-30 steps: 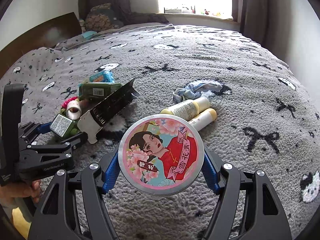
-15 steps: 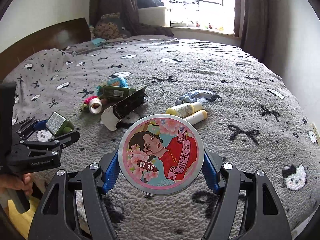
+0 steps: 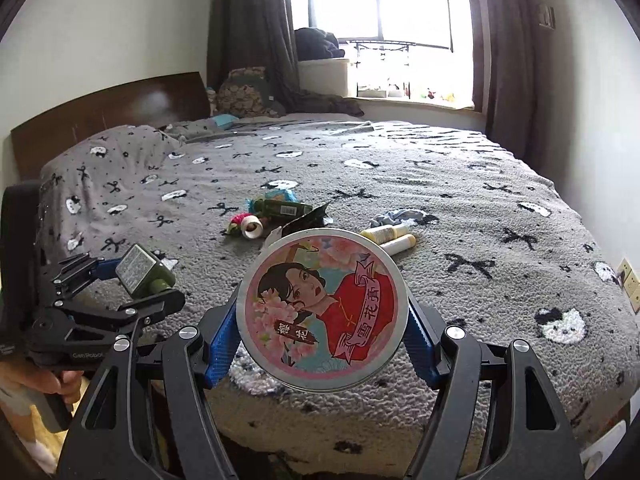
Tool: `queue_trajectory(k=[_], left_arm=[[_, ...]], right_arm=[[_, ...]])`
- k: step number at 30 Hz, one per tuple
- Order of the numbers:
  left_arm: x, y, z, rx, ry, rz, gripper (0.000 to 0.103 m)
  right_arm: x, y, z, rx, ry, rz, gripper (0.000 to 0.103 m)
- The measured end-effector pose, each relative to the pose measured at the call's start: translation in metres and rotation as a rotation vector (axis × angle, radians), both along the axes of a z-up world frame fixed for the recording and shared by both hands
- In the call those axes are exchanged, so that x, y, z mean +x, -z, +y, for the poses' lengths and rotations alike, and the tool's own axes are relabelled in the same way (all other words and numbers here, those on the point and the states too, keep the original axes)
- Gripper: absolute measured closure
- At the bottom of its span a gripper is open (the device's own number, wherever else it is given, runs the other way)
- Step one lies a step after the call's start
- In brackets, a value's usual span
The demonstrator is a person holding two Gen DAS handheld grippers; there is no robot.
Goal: Collect trash
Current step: 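Carry the dark green bottle and pink tin down beside the bed to the bin, then open both grippers over the bin to drop the bottle and tin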
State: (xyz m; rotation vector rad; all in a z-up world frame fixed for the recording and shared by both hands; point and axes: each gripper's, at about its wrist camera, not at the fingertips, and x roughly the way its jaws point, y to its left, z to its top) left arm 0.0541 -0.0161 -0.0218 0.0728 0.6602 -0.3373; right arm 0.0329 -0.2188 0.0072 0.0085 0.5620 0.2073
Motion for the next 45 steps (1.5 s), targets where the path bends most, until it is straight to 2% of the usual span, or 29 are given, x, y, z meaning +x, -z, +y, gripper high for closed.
queue_trajectory(k=[4,17,25,30,36,40,45], left_arm=[[-0.026,0.013,0.000,-0.011,0.025,0.006,0.023],[-0.079,0.087,-0.007,-0.027,0.090,0.210,0.023],[-0.087,0.140,-0.010,-0.008,0.104,0.378,0.023],[-0.088,0.167,-0.012,0.022,0.108,0.438,0.023],[-0.082,0.199,-0.012,0.020,0.100,0.528,0.023],[-0.080,0.220,-0.012,0.018,0.090,0.598,0.023],[-0.074,0.244,-0.010,0.014,0.084,0.690,0.023]], right_arm=[[-0.024,0.008,0.000,-0.008,0.019,-0.013,0.032],[-0.059,0.075,-0.003,0.053,0.011,0.171,0.032],[-0.063,0.115,0.002,0.069,0.006,0.290,0.032],[-0.060,0.142,0.006,0.070,-0.003,0.369,0.032],[-0.054,0.170,0.011,0.078,-0.012,0.456,0.032],[-0.049,0.188,0.013,0.099,-0.013,0.514,0.032],[-0.044,0.221,0.015,0.150,-0.018,0.630,0.032]])
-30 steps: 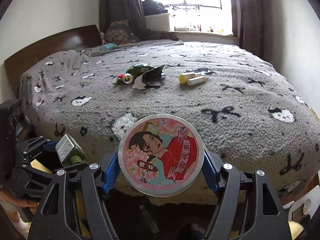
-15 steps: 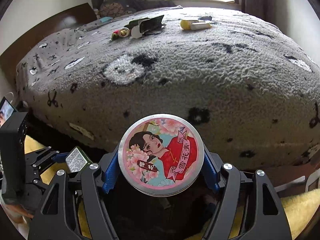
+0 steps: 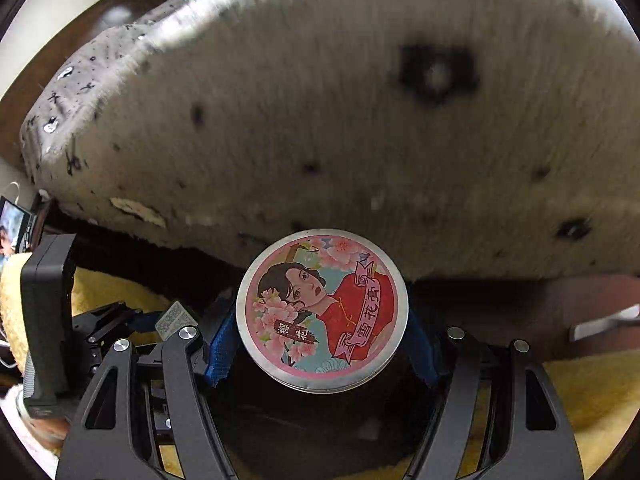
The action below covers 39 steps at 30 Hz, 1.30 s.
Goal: Collect trash
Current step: 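Open both grippers over the bin to drop the bottle and tin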
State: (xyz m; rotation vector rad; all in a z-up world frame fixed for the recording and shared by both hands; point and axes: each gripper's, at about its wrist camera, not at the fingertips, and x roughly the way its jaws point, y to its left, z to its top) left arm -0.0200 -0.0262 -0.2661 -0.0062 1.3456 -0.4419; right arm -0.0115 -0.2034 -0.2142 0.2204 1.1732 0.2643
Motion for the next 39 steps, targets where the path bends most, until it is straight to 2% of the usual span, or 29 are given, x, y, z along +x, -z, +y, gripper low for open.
queue_trajectory(k=[6,10,21,28,30,31,36,39], left_arm=[[0.001,0.009,0.000,0.020,0.003,0.012,0.023],[0.001,0.014,-0.004,0.024,0.016,0.018,0.023],[-0.005,0.018,0.001,0.032,-0.004,0.021,0.023],[-0.003,0.022,0.005,0.018,-0.002,0.042,0.023],[-0.003,0.023,0.005,0.019,-0.004,0.045,0.022],[-0.003,0.023,0.005,0.020,-0.006,0.043,0.017],[-0.004,0.019,0.005,0.022,-0.009,0.023,0.008],[-0.003,0.017,0.005,0.020,-0.016,0.024,0.008]], right_arm=[[0.001,0.024,0.010,0.005,-0.024,0.086,0.032],[0.004,0.032,0.020,0.023,-0.047,0.111,0.032],[0.007,0.037,0.036,0.031,-0.063,0.119,0.032],[0.007,0.035,0.031,0.032,-0.063,0.120,0.031],[0.007,0.035,0.026,0.037,-0.052,0.121,0.027],[0.007,0.034,0.023,0.034,-0.044,0.117,0.021],[0.008,0.027,0.012,0.025,-0.019,0.098,0.017],[0.008,0.024,0.008,0.018,-0.010,0.091,0.016]])
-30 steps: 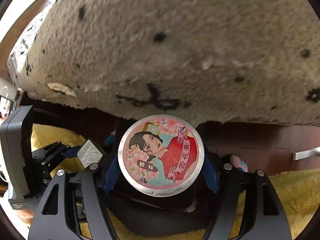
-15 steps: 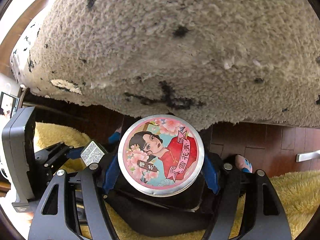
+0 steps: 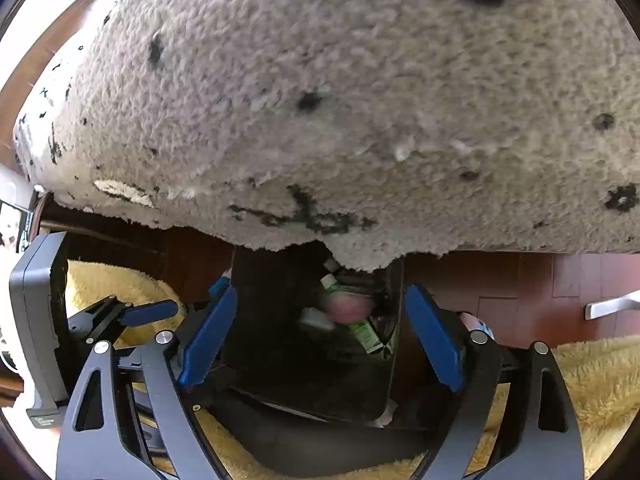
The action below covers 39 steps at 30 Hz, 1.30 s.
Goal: Collect trash
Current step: 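Open both grippers over the bin to drop the bottle and tin, then raise both tools back over the bed toward the remaining items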
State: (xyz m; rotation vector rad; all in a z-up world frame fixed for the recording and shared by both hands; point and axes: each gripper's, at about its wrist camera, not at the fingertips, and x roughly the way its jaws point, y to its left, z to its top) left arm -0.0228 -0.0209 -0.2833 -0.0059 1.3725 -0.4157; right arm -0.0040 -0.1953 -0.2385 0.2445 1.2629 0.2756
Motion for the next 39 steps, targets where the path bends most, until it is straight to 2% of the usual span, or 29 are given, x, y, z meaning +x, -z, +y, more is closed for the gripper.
queue_trajectory(k=[3,8,13,19,28,32,39], left_arm=[[0.000,-0.004,0.001,-0.001,-0.008,-0.010,0.008],[0.000,-0.020,0.001,-0.017,-0.002,-0.073,0.008],[-0.004,-0.039,-0.005,-0.018,0.034,-0.150,0.008],[-0.003,-0.082,0.000,-0.028,0.027,-0.275,0.008],[0.014,-0.153,0.019,-0.047,-0.025,-0.418,0.008],[0.027,-0.176,0.027,-0.058,-0.039,-0.446,0.008],[0.055,-0.202,0.038,-0.031,-0.069,-0.497,0.008]], right_arm=[[0.000,-0.004,-0.007,-0.004,0.010,-0.009,0.015],[-0.003,-0.018,-0.016,-0.023,0.022,-0.045,0.015],[-0.009,-0.051,-0.025,-0.060,0.024,-0.136,0.015],[-0.014,-0.092,-0.030,-0.085,0.045,-0.253,0.015],[-0.006,-0.133,-0.038,-0.127,0.071,-0.350,0.015],[0.004,-0.148,-0.040,-0.161,0.066,-0.396,0.011],[0.026,-0.173,-0.040,-0.209,0.054,-0.466,0.011]])
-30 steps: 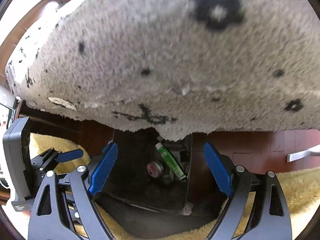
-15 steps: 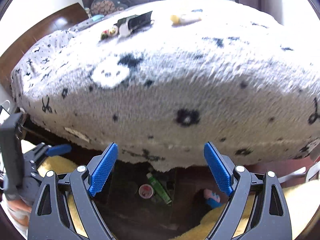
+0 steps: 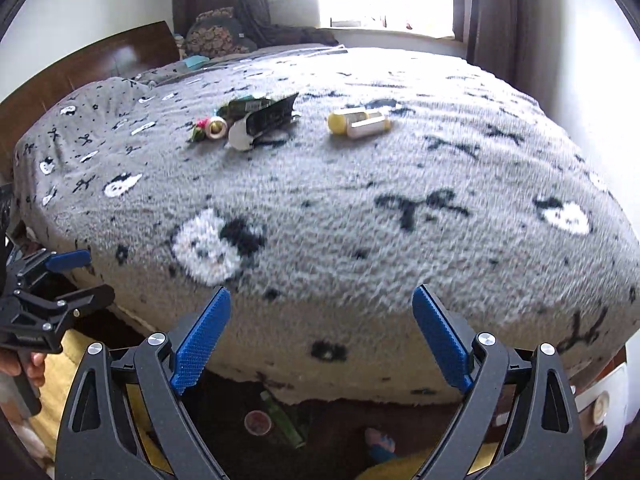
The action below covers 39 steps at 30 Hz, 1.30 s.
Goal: Collect trash
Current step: 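Raise both tools back over the bed toward the remaining items, then grasp the white tape roll with the left gripper while the right grasps the white bottle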
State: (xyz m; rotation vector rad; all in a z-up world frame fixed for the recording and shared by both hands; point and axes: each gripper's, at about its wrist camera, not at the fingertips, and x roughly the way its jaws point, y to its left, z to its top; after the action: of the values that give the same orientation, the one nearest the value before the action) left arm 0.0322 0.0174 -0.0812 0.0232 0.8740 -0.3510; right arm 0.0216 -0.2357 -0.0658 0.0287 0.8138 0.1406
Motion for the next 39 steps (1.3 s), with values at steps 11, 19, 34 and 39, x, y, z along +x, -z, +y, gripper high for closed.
queue_trajectory(k=[11,19,34,39], left_arm=[[0.063,-0.021,0.009,0.024,-0.061,-0.008,0.008],[0.118,-0.019,0.013,0.058,-0.117,0.010,0.008],[0.177,0.001,0.009,0.074,-0.137,0.058,0.008],[0.184,0.002,0.007,0.075,-0.135,0.065,0.008]], right_arm=[[0.064,-0.025,-0.014,0.038,0.016,0.003,0.011],[0.125,-0.011,-0.019,0.014,0.057,0.049,0.010],[0.234,0.026,-0.027,-0.100,0.095,0.069,0.025],[0.254,0.034,-0.028,-0.114,0.066,0.088,0.025]])
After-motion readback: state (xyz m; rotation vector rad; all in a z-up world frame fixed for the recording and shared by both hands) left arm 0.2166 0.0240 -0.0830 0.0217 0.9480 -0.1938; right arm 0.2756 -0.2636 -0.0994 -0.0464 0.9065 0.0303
